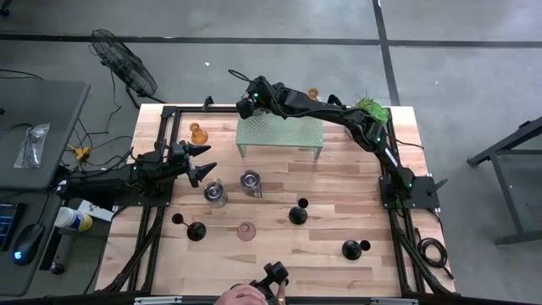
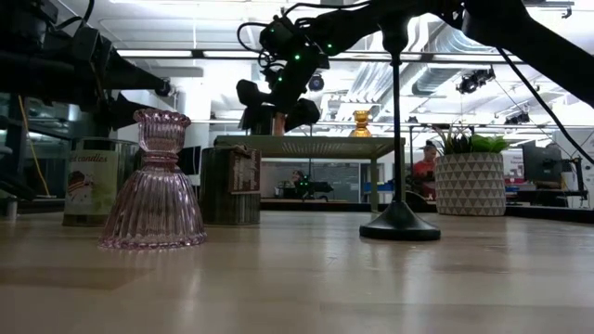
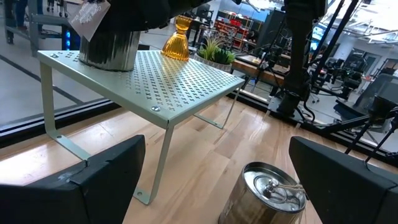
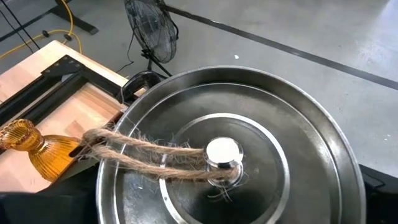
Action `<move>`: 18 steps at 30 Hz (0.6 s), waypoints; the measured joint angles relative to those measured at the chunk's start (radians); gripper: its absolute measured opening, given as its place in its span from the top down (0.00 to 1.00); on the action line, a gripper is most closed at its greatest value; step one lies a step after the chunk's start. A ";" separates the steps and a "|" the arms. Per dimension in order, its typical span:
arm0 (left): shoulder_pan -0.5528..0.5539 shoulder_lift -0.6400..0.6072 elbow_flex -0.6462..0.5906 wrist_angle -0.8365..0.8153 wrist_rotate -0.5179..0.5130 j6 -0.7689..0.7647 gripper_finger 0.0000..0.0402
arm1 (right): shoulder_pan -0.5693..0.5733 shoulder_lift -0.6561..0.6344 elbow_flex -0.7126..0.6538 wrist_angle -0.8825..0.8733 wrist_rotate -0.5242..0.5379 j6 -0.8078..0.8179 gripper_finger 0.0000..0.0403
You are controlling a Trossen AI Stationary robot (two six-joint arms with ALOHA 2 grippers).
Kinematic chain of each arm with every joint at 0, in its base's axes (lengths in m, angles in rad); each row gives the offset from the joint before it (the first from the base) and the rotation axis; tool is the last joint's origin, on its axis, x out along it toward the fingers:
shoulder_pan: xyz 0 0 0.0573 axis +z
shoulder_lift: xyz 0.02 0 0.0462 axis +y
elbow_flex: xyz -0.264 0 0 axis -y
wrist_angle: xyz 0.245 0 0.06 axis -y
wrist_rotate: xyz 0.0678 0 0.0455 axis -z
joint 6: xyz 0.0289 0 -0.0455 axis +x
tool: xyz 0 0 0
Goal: Pick & Place candle stick holders
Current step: Put the orange scented candle on the shelf
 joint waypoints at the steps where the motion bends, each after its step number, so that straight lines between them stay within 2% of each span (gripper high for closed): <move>1: 0.000 0.000 0.000 0.000 0.000 0.000 0.03 | 0.000 0.000 0.000 -0.001 0.000 0.000 0.10; 8: 0.000 0.000 0.000 0.000 0.000 0.000 0.03 | -0.001 0.000 -0.002 -0.008 -0.011 0.002 0.02; 18: 0.000 0.000 0.000 0.000 0.000 0.000 0.03 | -0.007 -0.047 -0.002 -0.026 -0.007 0.005 0.01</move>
